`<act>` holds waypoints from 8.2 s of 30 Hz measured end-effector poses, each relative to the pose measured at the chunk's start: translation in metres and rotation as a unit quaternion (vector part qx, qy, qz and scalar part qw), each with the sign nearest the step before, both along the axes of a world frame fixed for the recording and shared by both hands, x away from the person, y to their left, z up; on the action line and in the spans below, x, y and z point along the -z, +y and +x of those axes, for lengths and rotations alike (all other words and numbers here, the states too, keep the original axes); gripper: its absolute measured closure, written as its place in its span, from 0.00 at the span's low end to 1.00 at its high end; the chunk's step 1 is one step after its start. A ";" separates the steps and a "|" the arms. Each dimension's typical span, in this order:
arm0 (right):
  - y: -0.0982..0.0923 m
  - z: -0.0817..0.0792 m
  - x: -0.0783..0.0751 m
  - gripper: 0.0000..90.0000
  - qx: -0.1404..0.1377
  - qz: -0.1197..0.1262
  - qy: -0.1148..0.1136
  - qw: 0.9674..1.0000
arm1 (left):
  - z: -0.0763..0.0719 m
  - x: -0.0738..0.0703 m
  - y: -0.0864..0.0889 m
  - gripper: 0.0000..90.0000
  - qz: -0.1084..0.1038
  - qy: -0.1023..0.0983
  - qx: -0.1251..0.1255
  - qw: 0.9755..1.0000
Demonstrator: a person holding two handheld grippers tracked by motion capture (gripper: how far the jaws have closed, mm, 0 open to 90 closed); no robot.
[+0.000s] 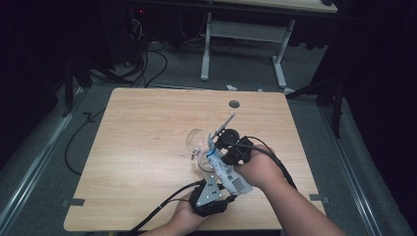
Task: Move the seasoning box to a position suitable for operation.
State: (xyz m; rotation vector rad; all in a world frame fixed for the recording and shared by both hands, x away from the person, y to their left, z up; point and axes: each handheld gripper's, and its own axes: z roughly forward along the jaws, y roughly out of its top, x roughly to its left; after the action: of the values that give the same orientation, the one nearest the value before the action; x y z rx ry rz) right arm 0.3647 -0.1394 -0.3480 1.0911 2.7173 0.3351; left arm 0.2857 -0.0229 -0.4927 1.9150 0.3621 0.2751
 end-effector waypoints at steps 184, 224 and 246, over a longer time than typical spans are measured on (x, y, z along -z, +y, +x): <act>0.010 0.002 -0.017 1.00 -0.002 -0.007 0.008 1.000 | -0.004 -0.012 0.007 0.66 -0.030 0.009 0.000 0.999; 0.012 0.007 -0.017 1.00 -0.002 -0.007 0.006 1.000 | 0.001 -0.014 0.008 0.66 -0.037 0.013 0.002 0.999; 0.009 0.008 -0.019 1.00 0.001 -0.007 0.002 1.000 | 0.004 -0.016 0.007 0.66 -0.041 0.016 0.013 0.999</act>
State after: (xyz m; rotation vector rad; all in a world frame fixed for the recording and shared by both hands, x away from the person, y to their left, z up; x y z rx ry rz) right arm 0.3727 -0.1307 -0.3289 1.0918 2.7175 0.3144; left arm 0.2900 -0.0159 -0.4763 1.8429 0.3637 0.2093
